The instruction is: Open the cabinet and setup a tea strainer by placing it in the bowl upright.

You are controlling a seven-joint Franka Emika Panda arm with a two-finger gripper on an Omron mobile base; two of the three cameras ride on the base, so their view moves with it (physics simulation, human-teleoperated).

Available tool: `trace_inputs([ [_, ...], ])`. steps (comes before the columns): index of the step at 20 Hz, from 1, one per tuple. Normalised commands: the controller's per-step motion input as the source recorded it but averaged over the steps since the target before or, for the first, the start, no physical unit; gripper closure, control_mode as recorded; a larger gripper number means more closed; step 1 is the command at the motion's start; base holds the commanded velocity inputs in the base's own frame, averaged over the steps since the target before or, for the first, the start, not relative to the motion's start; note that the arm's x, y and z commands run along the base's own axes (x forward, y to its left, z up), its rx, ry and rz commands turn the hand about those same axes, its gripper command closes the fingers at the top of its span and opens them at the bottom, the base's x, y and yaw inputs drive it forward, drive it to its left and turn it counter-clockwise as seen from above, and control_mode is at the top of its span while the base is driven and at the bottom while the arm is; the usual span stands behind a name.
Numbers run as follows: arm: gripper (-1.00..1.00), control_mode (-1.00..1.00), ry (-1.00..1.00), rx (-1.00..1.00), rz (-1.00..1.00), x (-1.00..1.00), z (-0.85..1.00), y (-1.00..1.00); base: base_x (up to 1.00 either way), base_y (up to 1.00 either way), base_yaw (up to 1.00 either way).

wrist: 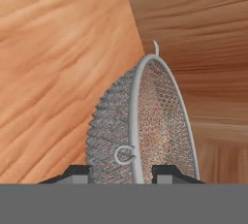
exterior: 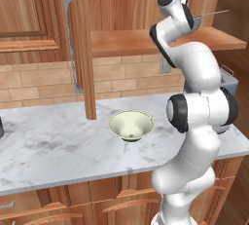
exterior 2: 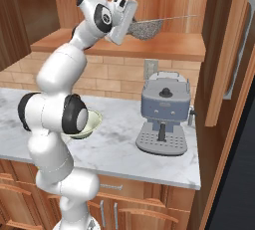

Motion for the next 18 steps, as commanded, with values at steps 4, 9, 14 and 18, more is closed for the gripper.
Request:
trace_inputs([
  [4,1.0,-1.0,-0.06,0.0,-0.19,-0.98,0.0,0.85,0.0,0.0,0.0],
  [9,1.0,-1.0,-0.14,0.0,-0.22,-1.0,0.02,0.77,0.0,0.0,0.0],
  [14,1.0,-1.0,-0.18,0.02,-0.18,-1.0,0.07,0.55,0.0,0.0,0.0],
  [18,1.0,-1.0,-0.05,0.17,-0.24,-0.84,0.0,0.41,0.0,0.0,0.0],
])
